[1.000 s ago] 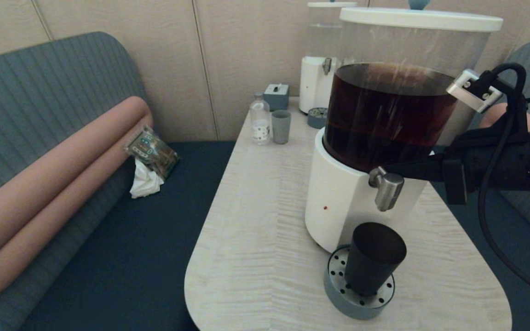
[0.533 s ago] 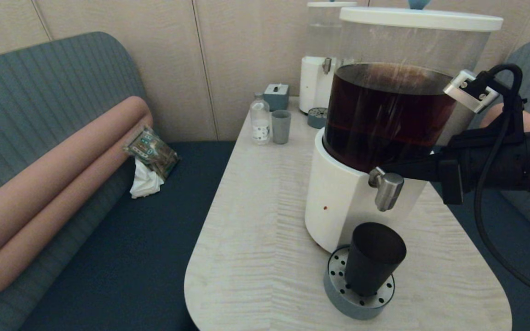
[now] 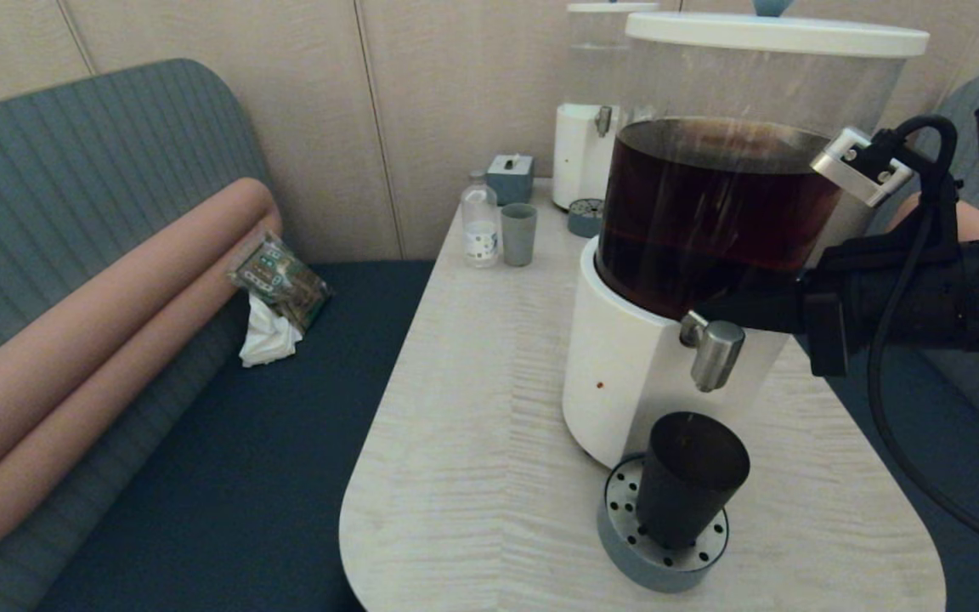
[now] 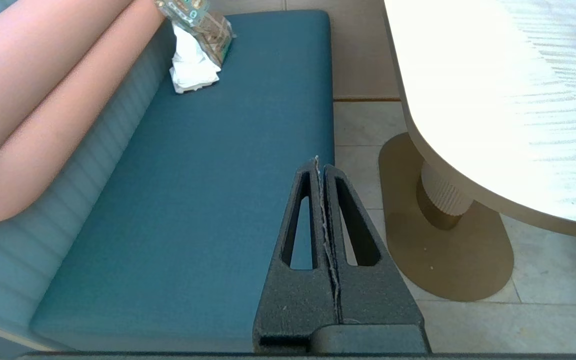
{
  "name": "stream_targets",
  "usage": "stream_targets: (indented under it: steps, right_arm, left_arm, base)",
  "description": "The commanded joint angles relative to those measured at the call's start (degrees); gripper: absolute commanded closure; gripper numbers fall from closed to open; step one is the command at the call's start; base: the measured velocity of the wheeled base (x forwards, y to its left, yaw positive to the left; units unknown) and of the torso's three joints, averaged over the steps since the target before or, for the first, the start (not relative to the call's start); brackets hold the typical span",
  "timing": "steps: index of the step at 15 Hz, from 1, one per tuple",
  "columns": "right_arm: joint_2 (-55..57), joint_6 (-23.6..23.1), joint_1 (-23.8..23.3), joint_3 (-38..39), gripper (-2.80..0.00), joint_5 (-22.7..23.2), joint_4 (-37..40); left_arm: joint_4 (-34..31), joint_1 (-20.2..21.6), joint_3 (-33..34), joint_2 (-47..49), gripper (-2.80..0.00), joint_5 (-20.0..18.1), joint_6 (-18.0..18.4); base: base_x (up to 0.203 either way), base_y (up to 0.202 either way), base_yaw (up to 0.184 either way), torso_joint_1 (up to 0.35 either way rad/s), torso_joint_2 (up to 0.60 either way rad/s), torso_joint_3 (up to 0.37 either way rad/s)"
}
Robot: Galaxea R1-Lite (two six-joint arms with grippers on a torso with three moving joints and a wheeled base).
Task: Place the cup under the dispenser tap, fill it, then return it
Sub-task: Turn on the faucet
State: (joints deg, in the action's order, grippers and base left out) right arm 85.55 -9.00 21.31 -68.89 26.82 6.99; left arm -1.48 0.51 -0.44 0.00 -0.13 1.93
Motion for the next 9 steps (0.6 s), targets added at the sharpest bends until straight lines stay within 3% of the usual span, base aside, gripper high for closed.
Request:
stream_targets:
  steps: [1, 9]
  right_arm:
    - [0.27, -0.23, 0.13, 0.51, 0.0, 0.26, -0.71]
    - [0.51, -0.58, 0.16, 0.42, 0.0, 0.27, -0.93]
  left_arm:
    - [-0.01, 0.02, 0.0, 0.09, 0.0, 0.0, 0.01]
    - [-0.01, 0.02, 0.0, 0.09, 0.0, -0.04, 0.01]
  base:
    - [0.0, 0.0, 0.0, 0.0, 0.0, 0.0]
    - [0.0, 0.0, 0.0, 0.0, 0.0, 0.0]
